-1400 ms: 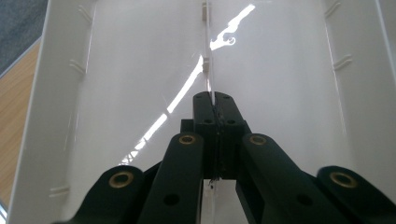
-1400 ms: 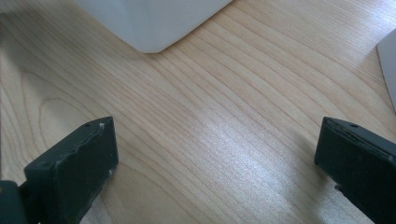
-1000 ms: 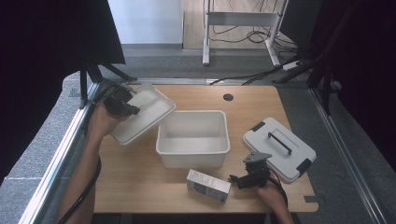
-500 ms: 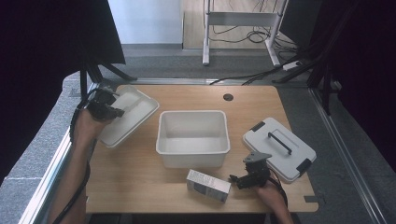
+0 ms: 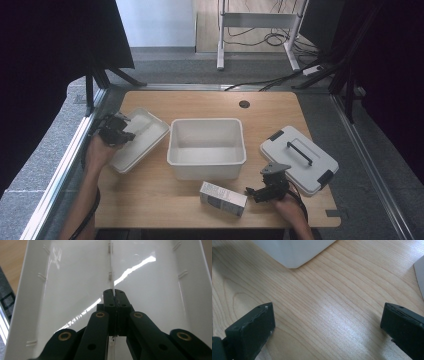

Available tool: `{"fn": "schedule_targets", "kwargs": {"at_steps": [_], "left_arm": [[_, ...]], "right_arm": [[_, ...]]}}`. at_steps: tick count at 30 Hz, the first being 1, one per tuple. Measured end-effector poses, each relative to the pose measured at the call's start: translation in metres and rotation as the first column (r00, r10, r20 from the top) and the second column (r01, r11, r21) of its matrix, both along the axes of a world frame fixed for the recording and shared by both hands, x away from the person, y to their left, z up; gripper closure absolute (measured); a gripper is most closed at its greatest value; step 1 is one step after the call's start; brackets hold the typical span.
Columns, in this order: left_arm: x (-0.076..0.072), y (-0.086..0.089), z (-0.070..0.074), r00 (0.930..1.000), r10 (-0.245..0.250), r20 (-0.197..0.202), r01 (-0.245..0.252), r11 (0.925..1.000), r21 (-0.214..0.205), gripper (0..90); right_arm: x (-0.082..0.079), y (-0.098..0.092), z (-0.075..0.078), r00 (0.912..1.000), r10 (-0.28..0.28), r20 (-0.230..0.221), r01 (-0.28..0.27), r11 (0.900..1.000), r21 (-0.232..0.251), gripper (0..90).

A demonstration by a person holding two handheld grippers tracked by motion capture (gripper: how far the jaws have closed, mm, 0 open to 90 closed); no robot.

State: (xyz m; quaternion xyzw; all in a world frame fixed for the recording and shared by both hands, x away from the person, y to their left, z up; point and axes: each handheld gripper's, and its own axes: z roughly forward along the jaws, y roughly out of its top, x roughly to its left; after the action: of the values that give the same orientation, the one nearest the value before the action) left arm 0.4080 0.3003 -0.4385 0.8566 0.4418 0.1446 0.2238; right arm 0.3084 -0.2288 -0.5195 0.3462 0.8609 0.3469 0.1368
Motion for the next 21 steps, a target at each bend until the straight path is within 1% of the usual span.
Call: {"fn": "schedule_targets", "kwargs": {"at_steps": [5,9,15,16,19,21], "left_arm": [[-0.003,0.0,-0.02,0.9999,0.009,-0.005,-0.009,1.0,-0.002,89.1],[-0.006,0.0,-0.031,0.9998,0.018,-0.002,-0.019,0.9998,-0.01,89.1],[-0.009,0.002,-0.042,0.9998,0.015,-0.011,-0.015,0.9998,-0.013,88.9],[-0.009,0.002,-0.044,0.9998,0.015,-0.01,-0.015,0.9997,-0.018,88.6],[-0.01,0.002,-0.045,0.9999,0.017,-0.001,-0.017,0.9984,-0.053,84.9],[-0.012,0.002,-0.044,0.9999,0.015,0.008,-0.014,0.9983,-0.056,80.1]], "right_arm": [[0.0,0.0,0.0,1.0,0.0,0.0,0.0,1.0,0.0,0.0],[0.0,0.0,0.0,1.0,0.0,-0.001,0.0,1.0,0.0,0.0],[0.0,0.0,0.0,1.0,0.0,-0.001,0.0,1.0,0.0,0.0],[0.0,0.0,0.0,1.0,-0.001,-0.001,0.001,1.0,0.0,0.0],[0.0,0.0,0.0,1.0,0.0,-0.001,0.0,1.0,0.0,0.0],[0.0,0.0,0.0,1.0,0.0,-0.001,0.0,1.0,0.0,0.0]]}}
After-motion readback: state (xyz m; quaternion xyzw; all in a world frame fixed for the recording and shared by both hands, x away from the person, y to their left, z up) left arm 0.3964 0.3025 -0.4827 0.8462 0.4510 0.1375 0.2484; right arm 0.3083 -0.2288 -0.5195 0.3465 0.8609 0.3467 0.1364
